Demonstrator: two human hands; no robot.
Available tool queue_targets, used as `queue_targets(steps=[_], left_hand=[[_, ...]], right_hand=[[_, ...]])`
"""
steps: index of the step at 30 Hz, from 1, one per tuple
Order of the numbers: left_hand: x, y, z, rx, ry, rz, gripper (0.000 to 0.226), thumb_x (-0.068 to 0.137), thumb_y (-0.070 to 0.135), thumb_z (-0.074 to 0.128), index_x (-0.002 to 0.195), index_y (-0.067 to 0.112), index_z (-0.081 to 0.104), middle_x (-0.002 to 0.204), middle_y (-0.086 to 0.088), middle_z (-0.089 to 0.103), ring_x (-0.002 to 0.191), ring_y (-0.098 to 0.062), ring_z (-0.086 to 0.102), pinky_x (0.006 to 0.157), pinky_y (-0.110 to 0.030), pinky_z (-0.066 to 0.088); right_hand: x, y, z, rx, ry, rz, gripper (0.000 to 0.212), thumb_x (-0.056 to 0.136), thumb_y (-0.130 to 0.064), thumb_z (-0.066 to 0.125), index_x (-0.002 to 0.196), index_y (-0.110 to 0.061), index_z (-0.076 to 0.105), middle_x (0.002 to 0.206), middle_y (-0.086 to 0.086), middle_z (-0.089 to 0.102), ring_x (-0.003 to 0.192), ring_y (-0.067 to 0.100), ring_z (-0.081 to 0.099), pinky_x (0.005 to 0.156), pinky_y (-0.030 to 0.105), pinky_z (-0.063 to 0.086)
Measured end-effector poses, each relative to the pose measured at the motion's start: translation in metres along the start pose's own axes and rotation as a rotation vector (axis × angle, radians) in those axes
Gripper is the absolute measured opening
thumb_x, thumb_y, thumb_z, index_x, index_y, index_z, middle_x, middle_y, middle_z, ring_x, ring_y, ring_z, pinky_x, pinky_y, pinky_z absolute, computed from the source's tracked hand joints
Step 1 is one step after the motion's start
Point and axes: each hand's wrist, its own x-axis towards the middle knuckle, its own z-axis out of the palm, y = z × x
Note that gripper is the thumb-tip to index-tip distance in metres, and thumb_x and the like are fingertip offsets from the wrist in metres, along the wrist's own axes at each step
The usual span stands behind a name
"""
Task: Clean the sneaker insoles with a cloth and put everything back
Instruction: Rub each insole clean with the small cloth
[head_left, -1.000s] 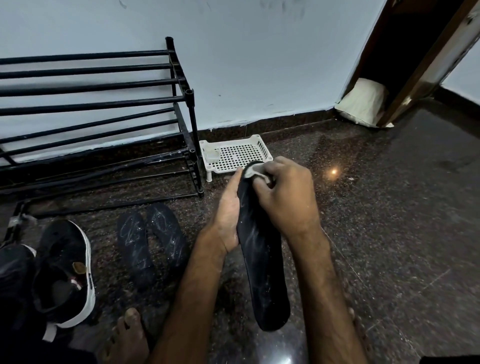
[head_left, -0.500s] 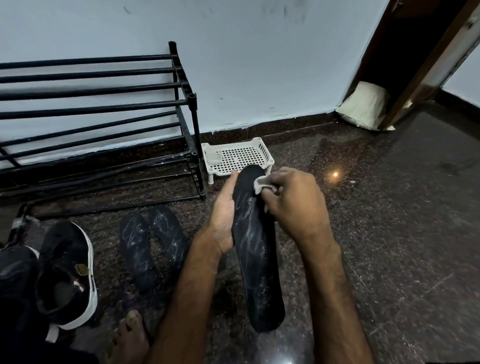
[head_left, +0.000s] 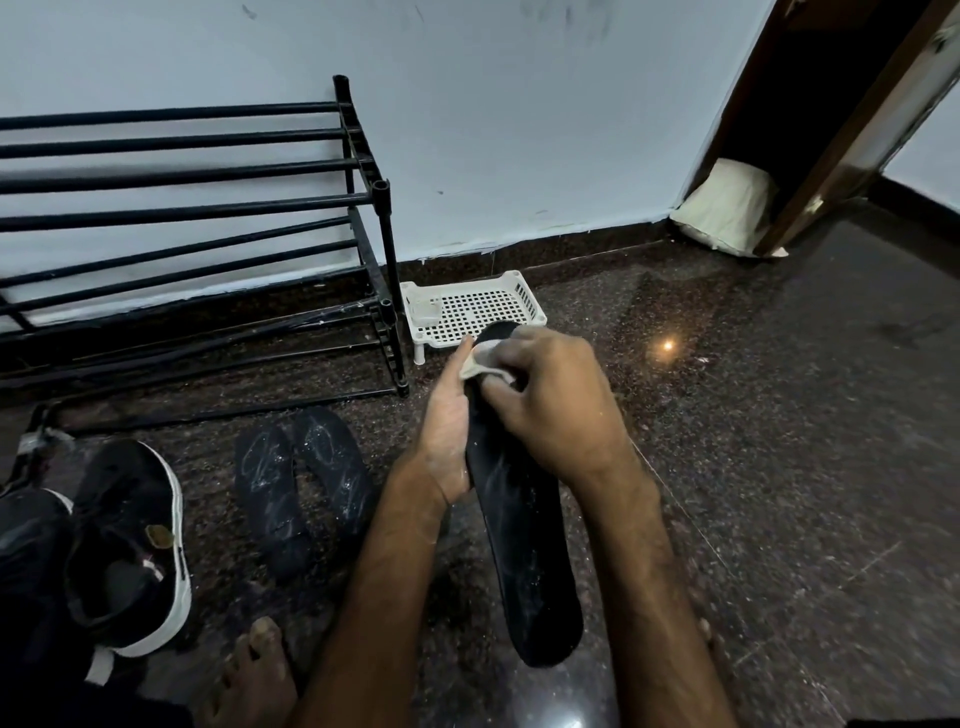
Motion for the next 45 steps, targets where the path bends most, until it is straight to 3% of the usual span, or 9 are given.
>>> queue_targets(steps=[3,8,13,18,23,28,34,39,45], left_hand=[[-0.003,0.002,-0.003,0.005,-0.009,-0.017,0.066,0.098,0.06,0.039,0.108,0.006,0.075,0.105,-0.015,0.071,0.099,-0.026,0.068,0.099,-0.04,0.048],[0.001,-0.001,0.003,0.056,0.01,-0.01,0.056,0.099,0.055,0.043,0.105,0.009,0.074,0.102,-0.011,0.071,0.097,-0.023,0.068,0.091,-0.036,0.054],[-0.004,0.005,0.001,0.001,-0.022,-0.01,0.07,0.096,0.063,0.038,0.105,0.005,0.076,0.098,-0.015,0.072,0.091,-0.025,0.07,0.087,-0.037,0.056],[-0.002,0.0,0.003,0.05,-0.016,-0.006,0.072,0.097,0.066,0.035,0.105,0.007,0.076,0.108,-0.015,0.07,0.1,-0.026,0.068,0.095,-0.039,0.052],[-0.002,-0.001,0.0,0.043,-0.001,0.036,0.078,0.091,0.075,0.034,0.108,0.01,0.075,0.109,-0.018,0.065,0.102,-0.03,0.064,0.102,-0.045,0.043],[-0.001,0.0,0.006,0.116,-0.023,0.019,0.087,0.088,0.077,0.025,0.112,0.009,0.074,0.114,-0.017,0.069,0.106,-0.028,0.066,0.097,-0.041,0.051],[-0.004,0.006,0.0,0.109,-0.028,0.03,0.091,0.086,0.081,0.023,0.107,0.011,0.076,0.108,-0.017,0.07,0.101,-0.03,0.068,0.1,-0.045,0.047],[-0.003,0.003,0.004,0.152,-0.009,0.034,0.086,0.088,0.077,0.027,0.117,0.01,0.072,0.119,-0.019,0.067,0.109,-0.03,0.066,0.096,-0.043,0.053],[-0.004,0.007,-0.002,0.138,0.005,0.055,0.097,0.081,0.087,0.023,0.113,0.011,0.074,0.113,-0.02,0.069,0.107,-0.034,0.066,0.102,-0.049,0.045]], right_hand=[[-0.003,0.007,-0.007,-0.004,-0.124,0.055,0.021,0.083,-0.031,0.066,0.102,-0.028,0.075,0.098,-0.014,0.07,0.087,0.007,0.066,0.085,0.039,0.056],[0.001,0.004,-0.008,-0.065,0.133,0.05,0.022,0.089,-0.024,0.066,0.109,-0.022,0.074,0.097,-0.011,0.067,0.08,0.003,0.06,0.083,0.021,0.052],[-0.003,0.01,-0.01,0.074,-0.187,0.015,0.019,0.082,-0.027,0.07,0.1,-0.031,0.076,0.092,-0.018,0.069,0.085,0.003,0.065,0.084,0.038,0.055],[0.001,0.003,-0.009,-0.066,0.131,0.034,0.02,0.088,-0.026,0.066,0.106,-0.025,0.074,0.098,-0.012,0.068,0.083,0.009,0.065,0.083,0.038,0.058],[-0.002,0.007,-0.016,0.027,-0.153,0.019,0.02,0.082,-0.025,0.068,0.099,-0.029,0.076,0.092,-0.017,0.068,0.088,0.008,0.065,0.085,0.038,0.055],[-0.001,0.013,-0.019,-0.146,0.127,0.093,0.021,0.088,-0.028,0.067,0.108,-0.026,0.074,0.103,-0.011,0.07,0.085,0.008,0.065,0.084,0.034,0.057],[-0.004,0.005,-0.016,-0.034,-0.137,0.046,0.018,0.086,-0.029,0.068,0.103,-0.03,0.074,0.101,-0.015,0.07,0.085,0.004,0.065,0.084,0.035,0.057],[0.001,0.007,-0.017,-0.145,0.163,0.115,0.022,0.09,-0.027,0.067,0.112,-0.024,0.072,0.106,-0.009,0.068,0.086,0.008,0.065,0.085,0.036,0.058],[-0.004,0.004,-0.015,-0.039,-0.15,0.036,0.02,0.086,-0.03,0.068,0.105,-0.031,0.074,0.101,-0.016,0.069,0.088,0.005,0.064,0.087,0.038,0.056]])
